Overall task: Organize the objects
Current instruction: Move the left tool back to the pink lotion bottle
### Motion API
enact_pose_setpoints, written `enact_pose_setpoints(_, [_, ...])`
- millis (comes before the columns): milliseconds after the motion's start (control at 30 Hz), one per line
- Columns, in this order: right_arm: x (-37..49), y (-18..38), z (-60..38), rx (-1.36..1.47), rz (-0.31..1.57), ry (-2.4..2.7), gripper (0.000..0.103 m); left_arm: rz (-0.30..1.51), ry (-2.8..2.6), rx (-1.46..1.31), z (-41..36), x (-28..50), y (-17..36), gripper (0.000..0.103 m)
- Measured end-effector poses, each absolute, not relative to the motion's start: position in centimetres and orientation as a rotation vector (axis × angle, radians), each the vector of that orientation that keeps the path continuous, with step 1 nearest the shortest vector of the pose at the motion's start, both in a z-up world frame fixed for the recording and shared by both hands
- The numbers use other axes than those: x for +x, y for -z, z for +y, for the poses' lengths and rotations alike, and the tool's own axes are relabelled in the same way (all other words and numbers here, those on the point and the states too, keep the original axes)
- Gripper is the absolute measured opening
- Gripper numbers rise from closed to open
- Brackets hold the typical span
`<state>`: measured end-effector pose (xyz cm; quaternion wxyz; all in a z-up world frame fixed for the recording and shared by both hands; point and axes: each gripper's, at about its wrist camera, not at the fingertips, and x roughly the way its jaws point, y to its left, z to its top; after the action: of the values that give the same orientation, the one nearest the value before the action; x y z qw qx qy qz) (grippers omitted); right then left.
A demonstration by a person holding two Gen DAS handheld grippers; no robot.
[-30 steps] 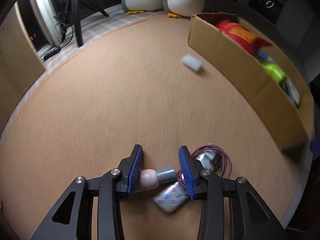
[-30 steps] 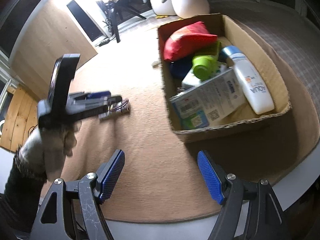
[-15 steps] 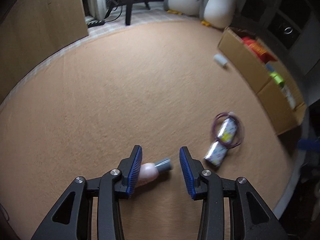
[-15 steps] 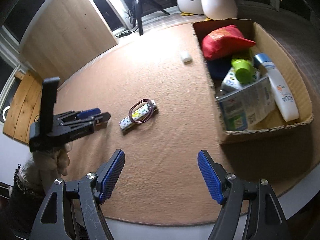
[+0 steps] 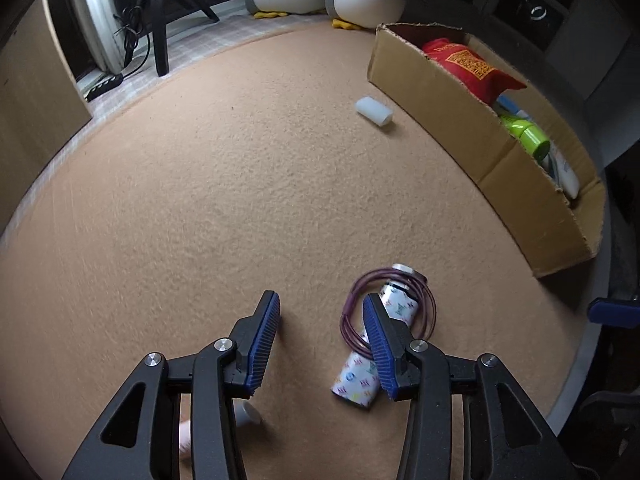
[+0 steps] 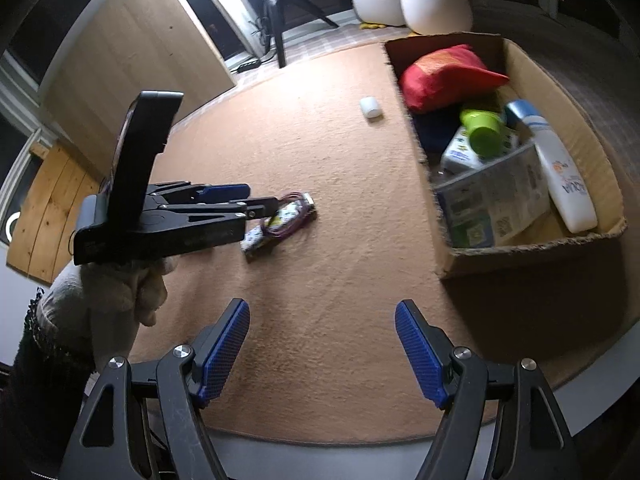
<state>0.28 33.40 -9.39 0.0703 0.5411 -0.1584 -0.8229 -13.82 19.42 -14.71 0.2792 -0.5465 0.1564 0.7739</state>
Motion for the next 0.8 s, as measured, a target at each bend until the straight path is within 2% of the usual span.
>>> enact_pose_setpoints(133, [0.4,9.5,34.2,1.635,-0.502,2.486,0.072,0.487,-2.063,-1.474,19.9,-13.9,15.3,0.047])
enact_pose_setpoints(367, [0.1,9.5,34.1,1.627,-0.503,2.487,0.072,0.458,-2.14,-1.502,17.6,-14.1,15.2,0.049])
enact_pose_setpoints(500, [-0.2,9.5,33.7,1.623,-0.493,2.48,0.072,0.38,-2.184,-1.536,14.8,-14.8,15.1,0.049])
enact_pose_setpoints(633, [-0.7,9.3,32.9,1.606,-0.464,2.474,0.072,0.152,-2.188,-1.526,11.4,-15.3,13.8,0.048])
enact_pose_setpoints(800, [-2.2,9.5,31.6,1.59,-0.458,2.432,0.072,0.075,-2.224,-1.487,8.6,-14.1,12.2,0.048])
